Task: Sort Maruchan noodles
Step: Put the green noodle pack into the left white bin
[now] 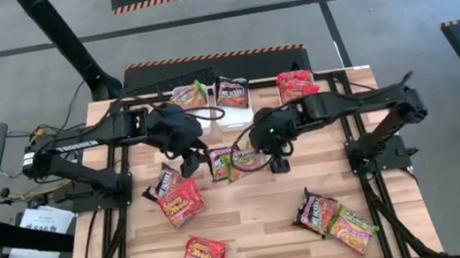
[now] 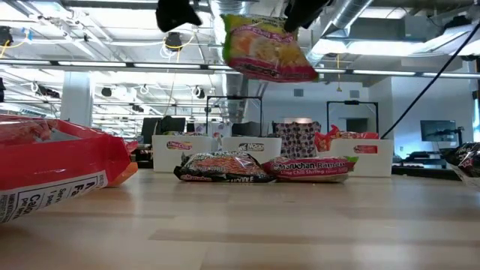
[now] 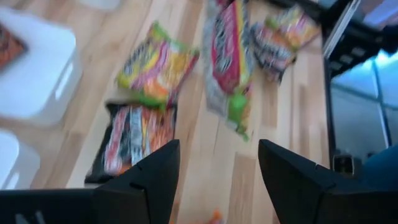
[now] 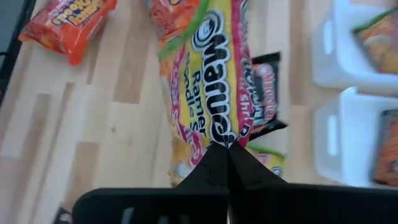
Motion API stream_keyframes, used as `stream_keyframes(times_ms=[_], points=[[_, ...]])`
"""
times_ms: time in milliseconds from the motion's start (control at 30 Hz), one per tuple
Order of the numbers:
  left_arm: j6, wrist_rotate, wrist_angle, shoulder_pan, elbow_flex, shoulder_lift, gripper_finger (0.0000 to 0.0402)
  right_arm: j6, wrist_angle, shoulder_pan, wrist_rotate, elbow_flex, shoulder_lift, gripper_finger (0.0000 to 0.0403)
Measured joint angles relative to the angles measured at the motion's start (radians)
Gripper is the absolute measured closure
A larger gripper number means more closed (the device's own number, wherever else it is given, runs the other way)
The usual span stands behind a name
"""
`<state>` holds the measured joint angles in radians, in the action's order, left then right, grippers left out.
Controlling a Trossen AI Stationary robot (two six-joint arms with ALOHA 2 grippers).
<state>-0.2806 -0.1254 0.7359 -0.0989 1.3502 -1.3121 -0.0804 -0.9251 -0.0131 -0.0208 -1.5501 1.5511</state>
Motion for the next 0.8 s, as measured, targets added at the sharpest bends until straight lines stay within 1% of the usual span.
stream_keyframes(times_ms=[167, 300, 400, 533, 667, 800], points=[[-0.015, -0.001, -0.078, -0.024, 0.000, 0.000, 0.0199, -0.112, 0.002, 0.047, 0.020, 0.001, -0.022, 0.0400], [-0.040, 0.010, -0.110, -0.042, 0.000, 0.000, 0.0199, -0.160, 0.004, 0.096, 0.020, 0.001, -0.033, 0.0400], [-0.061, 0.033, -0.135, -0.052, 0.000, 0.000, 0.0199, -0.180, 0.024, 0.129, 0.020, 0.001, -0.038, 0.0400], [-0.085, 0.037, -0.170, -0.065, 0.000, 0.000, 0.0199, -0.189, 0.042, 0.160, 0.020, 0.000, -0.045, 0.0400], [-0.115, 0.088, -0.179, -0.068, 0.000, 0.000, 0.0199, -0.190, 0.039, 0.174, 0.020, 0.000, -0.043, 0.0400], [-0.131, 0.095, -0.185, -0.073, 0.000, -0.011, 0.0199, -0.190, 0.044, 0.174, 0.020, 0.000, -0.043, 0.0399]])
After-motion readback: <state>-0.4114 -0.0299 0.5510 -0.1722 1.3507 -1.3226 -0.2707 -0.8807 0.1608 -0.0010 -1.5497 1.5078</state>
